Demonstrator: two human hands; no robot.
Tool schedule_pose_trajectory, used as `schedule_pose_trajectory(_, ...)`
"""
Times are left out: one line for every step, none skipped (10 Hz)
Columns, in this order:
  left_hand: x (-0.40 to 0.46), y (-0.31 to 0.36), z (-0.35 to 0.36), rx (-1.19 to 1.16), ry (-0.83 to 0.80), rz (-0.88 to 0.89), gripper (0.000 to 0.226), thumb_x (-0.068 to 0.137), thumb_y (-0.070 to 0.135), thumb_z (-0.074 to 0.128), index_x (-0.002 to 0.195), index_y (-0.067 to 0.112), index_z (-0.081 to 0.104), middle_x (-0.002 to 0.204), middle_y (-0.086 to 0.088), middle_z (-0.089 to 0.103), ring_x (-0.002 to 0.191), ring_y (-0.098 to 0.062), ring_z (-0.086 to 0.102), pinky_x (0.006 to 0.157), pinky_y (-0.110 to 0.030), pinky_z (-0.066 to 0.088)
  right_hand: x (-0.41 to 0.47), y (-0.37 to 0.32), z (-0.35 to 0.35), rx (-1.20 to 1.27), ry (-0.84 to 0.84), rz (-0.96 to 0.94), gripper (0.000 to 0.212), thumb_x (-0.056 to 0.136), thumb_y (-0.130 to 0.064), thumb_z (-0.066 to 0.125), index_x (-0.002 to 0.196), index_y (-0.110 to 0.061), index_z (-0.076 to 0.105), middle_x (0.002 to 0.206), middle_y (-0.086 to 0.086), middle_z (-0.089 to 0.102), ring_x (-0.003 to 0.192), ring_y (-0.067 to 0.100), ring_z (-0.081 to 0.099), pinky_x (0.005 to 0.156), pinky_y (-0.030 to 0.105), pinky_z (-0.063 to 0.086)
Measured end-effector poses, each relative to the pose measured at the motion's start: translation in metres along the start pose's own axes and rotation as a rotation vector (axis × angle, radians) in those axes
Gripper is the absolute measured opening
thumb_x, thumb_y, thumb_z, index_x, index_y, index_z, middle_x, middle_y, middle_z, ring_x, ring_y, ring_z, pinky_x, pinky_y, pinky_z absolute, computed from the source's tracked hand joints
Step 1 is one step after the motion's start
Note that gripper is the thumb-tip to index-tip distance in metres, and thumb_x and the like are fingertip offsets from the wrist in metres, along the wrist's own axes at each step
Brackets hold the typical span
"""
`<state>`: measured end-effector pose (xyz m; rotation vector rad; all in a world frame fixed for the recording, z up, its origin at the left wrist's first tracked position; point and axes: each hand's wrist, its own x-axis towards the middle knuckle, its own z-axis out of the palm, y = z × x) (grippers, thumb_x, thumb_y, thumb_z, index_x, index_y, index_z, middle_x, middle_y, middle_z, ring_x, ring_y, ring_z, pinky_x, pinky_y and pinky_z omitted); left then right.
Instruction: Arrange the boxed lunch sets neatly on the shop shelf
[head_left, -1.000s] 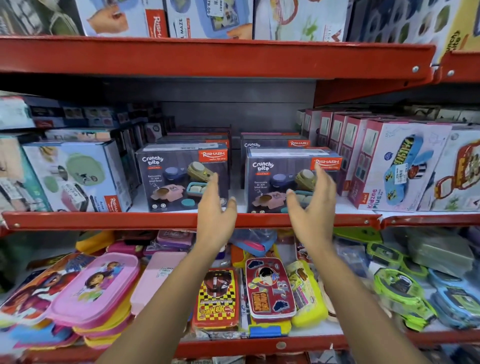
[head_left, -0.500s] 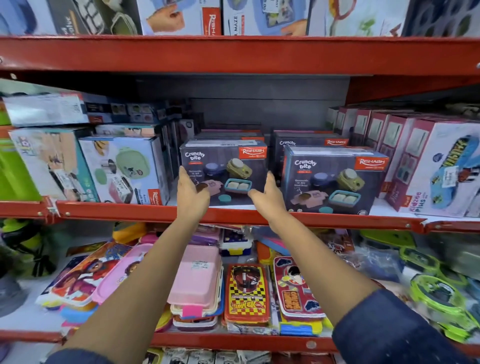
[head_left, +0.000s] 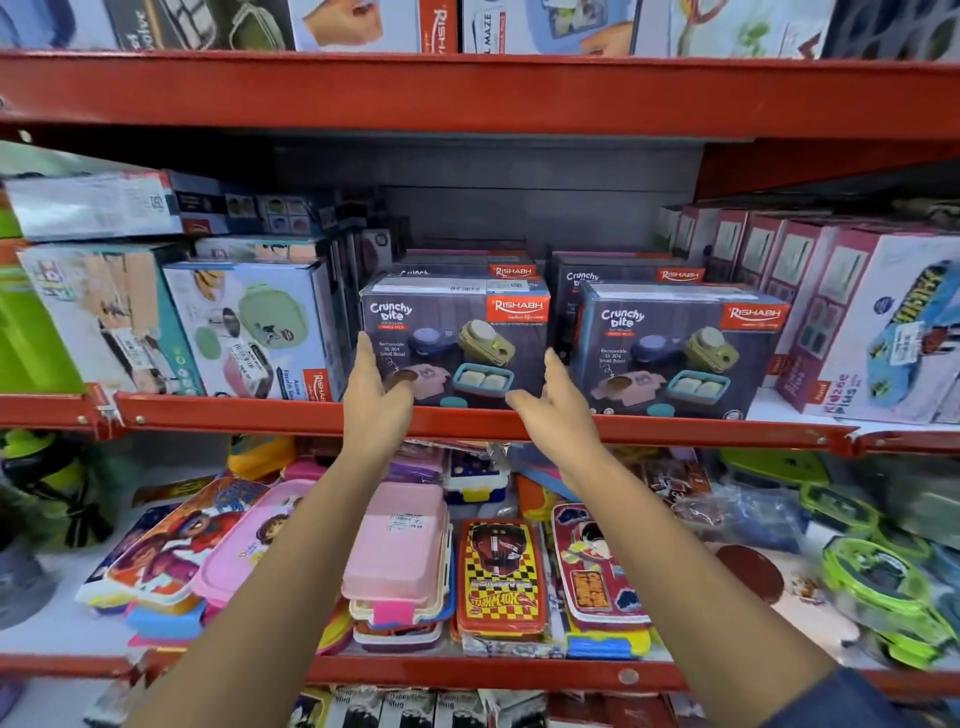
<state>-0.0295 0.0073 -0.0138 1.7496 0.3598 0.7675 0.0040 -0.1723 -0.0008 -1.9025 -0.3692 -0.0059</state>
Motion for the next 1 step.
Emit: schedule_pose_trajectory(-0.0095, 0.0186, 0.0084, 0.042, 0.025, 0.083, 0.079, 0.092, 0.005, 0.048, 0.153, 0.020, 0.002, 0.163, -0.002, 0.006, 0.149, -0.019, 0.007, 0.120, -0.036, 0.012, -0.0024, -0.0149, -0.0099, -0.031, 0.095, -0.109, 0.073, 0.094, -0.020, 0.052, 0.152, -0.024, 0.008, 0.161, -0.002, 0.019, 0.146, 0.021, 0.023, 0.116, 0.044, 0.028)
